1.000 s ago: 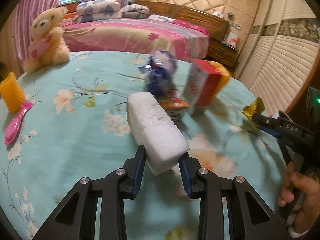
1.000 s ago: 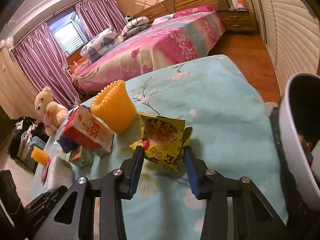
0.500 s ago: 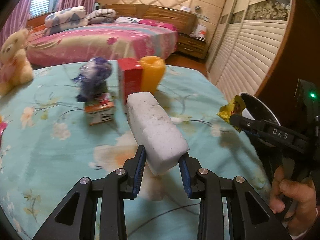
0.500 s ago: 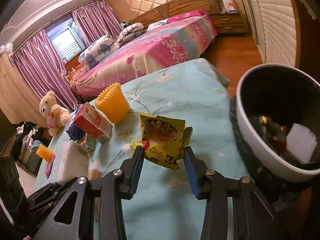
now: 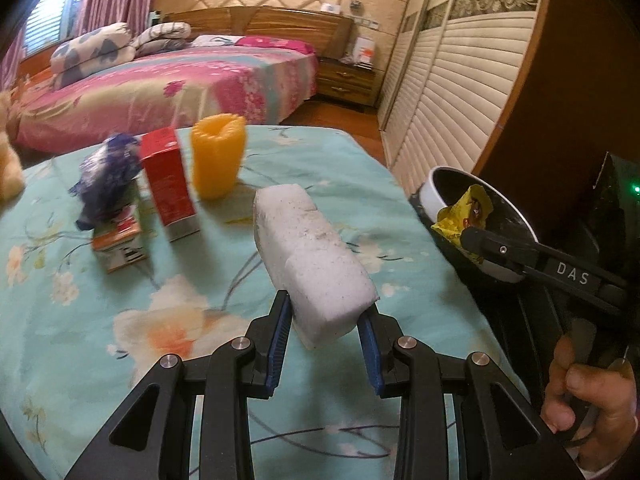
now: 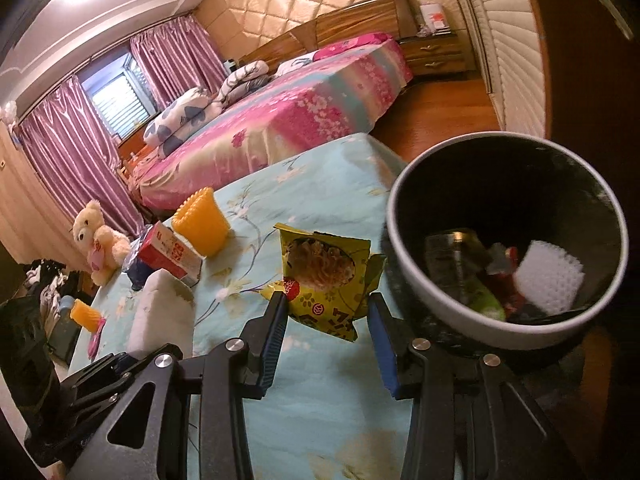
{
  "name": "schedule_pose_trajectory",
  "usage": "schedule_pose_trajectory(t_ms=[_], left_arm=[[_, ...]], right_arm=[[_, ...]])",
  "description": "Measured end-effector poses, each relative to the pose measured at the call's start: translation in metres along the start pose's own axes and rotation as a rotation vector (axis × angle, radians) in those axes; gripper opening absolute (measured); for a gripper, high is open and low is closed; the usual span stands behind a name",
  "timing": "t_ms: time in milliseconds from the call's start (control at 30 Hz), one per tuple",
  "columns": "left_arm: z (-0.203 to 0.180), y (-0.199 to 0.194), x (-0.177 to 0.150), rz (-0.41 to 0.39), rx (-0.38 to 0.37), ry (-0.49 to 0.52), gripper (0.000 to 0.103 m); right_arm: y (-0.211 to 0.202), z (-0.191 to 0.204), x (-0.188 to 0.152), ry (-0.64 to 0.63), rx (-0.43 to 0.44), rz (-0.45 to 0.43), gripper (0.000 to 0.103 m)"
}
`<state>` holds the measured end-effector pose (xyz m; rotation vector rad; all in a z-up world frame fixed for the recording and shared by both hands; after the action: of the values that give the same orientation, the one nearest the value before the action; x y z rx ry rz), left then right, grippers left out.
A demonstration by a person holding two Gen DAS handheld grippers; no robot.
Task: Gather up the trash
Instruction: 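Carry the sponge block and yellow snack bag over the white bin, then open the right tool to drop the snack bag while the left tool releases the sponge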
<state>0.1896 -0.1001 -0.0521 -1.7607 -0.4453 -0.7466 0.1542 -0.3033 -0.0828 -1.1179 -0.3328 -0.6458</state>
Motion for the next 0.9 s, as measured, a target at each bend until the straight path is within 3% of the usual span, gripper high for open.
schedule_pose_trajectory(t_ms=[900], left_arm=[[-0.076, 0.046, 0.030, 0.019, -0.094, 0.132, 0.032]], right_arm=[[-0.048, -0.078, 0.015, 0.095, -0.117, -0.082, 0.042]])
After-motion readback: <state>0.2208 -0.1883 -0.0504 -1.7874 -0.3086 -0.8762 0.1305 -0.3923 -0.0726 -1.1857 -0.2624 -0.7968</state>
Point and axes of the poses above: each gripper's, at about its wrist camera, not at the fingertips, and y roughly the way its jaws point, z to its left, x to its top, the point moved 5 cm from there along y, roughly the way its jaws point, and after that the axes turned 2 degrees about x, right-handed, at the moved point
